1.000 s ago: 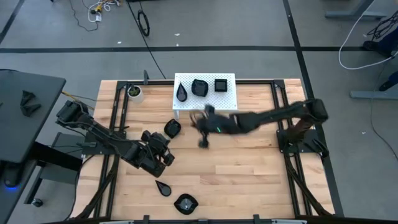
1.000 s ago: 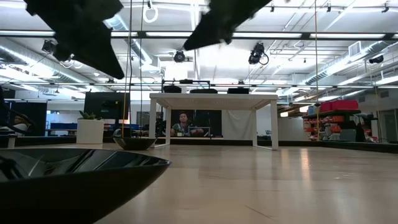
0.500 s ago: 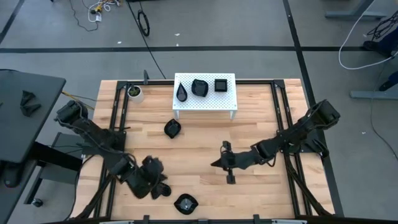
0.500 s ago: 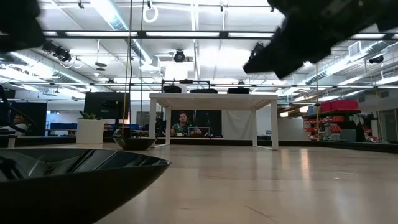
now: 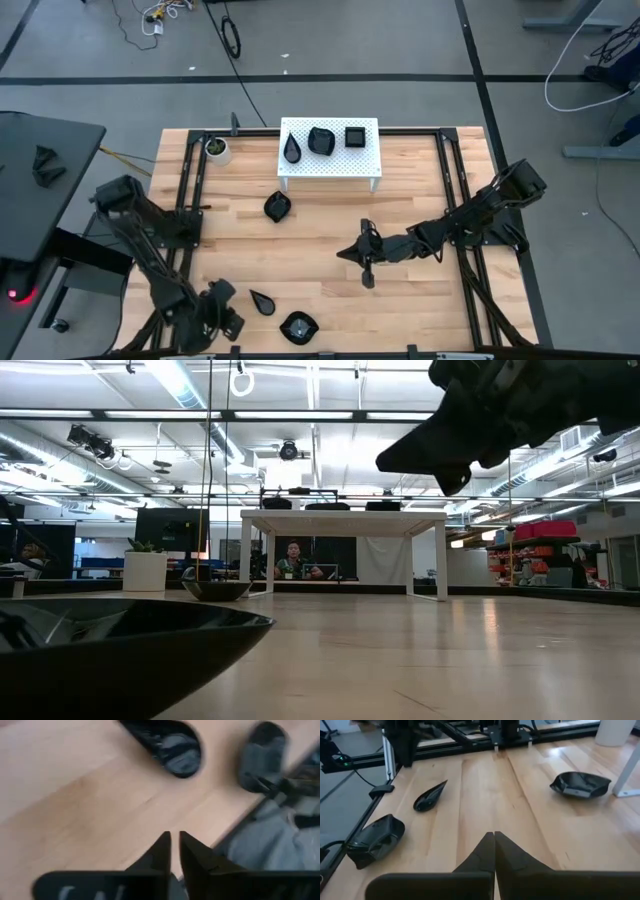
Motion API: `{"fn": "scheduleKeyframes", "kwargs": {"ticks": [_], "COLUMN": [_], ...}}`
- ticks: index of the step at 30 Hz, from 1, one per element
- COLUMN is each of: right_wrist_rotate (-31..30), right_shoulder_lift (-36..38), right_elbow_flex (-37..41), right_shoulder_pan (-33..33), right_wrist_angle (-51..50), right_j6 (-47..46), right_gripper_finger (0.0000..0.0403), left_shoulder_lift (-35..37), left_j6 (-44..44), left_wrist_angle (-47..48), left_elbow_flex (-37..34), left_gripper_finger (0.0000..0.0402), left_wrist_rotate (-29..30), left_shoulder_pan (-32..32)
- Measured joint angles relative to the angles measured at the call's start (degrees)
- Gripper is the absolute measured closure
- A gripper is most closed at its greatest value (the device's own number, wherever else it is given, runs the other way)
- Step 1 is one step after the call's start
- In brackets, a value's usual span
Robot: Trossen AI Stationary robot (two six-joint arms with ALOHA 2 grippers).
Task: Pick & Place Mini shaped plates
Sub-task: Stack the black drop-shaped plate on top of the other black drop-shaped plate on the shelf
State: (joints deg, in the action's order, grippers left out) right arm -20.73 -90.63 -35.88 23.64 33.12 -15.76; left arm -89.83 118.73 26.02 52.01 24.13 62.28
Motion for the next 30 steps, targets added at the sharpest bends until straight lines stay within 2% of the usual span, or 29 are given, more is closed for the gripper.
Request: {"fn": "scheduleKeyframes", "kwargs": {"ticks": [4,9,14,20,23,30], "right_wrist_rotate": [0.1,0.2,0.1,0.2,0.2,0.2], "right_shoulder_lift": [0.0,0.0,0.0,0.0,0.0,0.0], "right_elbow_flex": [0.0,0.0,0.0,0.0,0.0,0.0], "right_shoulder_pan": [-0.6,-1.7,-2.4,-2.7,-2.7,-2.7], "right_wrist_angle": [1.0,1.2,1.2,1.2,1.1,1.1], "right_j6": [1.3,1.5,1.5,1.5,1.5,1.5], "right_gripper_finger": [0.0401,0.0401,0.0401,0.0401,0.0401,0.0401], "left_shoulder_lift": [-4.9,-8.7,-10.5,-10.9,-11.1,-11.2], "left_j6": [5.5,7.6,7.7,2.2,0.5,-4.9], "left_wrist_angle": [-1.0,-3.6,-3.6,-3.5,-3.0,-2.9], "left_elbow_flex": [0.0,0.0,0.2,0.2,0.0,-0.1], "left_gripper_finger": [0.0304,0.0224,0.0196,0.0225,0.0256,0.0345], "left_wrist_rotate": [0.8,2.4,3.1,4.0,6.8,6.0], "left_shoulder_pan": [-1.0,-3.7,-7.0,-11.1,-12.5,-14.6]}}
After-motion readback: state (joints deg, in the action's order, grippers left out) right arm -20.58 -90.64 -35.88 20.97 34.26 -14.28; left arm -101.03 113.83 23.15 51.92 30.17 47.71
